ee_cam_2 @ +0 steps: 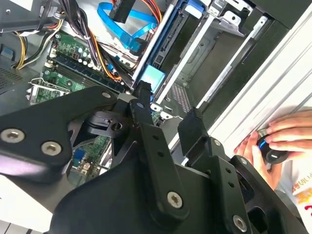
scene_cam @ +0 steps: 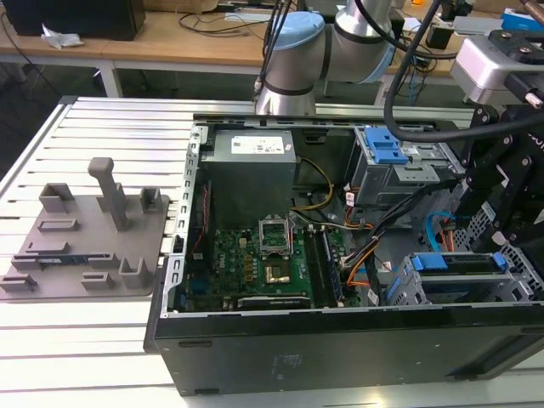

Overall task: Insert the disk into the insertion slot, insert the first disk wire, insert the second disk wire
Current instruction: 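Insert the first disk wire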

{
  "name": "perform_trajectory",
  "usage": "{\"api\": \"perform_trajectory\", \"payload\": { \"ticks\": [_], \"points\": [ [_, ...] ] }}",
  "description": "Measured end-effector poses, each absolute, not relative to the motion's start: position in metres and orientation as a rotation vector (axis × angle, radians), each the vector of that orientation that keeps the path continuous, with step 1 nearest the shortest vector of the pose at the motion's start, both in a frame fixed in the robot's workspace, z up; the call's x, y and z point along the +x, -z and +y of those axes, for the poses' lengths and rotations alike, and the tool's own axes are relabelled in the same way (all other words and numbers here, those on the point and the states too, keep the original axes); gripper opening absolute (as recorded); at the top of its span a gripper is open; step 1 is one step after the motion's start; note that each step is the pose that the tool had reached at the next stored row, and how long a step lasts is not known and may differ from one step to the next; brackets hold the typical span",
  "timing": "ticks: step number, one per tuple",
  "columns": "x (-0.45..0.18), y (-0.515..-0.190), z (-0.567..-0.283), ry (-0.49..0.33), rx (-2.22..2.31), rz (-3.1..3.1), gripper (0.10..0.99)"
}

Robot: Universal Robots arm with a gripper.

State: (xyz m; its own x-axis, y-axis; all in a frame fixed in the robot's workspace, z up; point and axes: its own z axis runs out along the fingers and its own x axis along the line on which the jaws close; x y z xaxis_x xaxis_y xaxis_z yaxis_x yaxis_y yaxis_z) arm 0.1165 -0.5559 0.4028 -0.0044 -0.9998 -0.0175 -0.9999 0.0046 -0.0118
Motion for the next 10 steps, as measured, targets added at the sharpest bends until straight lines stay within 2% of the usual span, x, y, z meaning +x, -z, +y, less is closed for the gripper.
{"api": "perform_trajectory", "payload": {
  "ticks": [5,8,10],
  "points": [
    [0.116,-0.403,-0.549,0.017,-2.212,2.222,0.502],
    [0.116,-0.4,-0.511,0.036,-2.221,2.229,0.502],
    [0.116,-0.397,-0.5,0.045,-2.224,2.231,0.502]
  ]
}}
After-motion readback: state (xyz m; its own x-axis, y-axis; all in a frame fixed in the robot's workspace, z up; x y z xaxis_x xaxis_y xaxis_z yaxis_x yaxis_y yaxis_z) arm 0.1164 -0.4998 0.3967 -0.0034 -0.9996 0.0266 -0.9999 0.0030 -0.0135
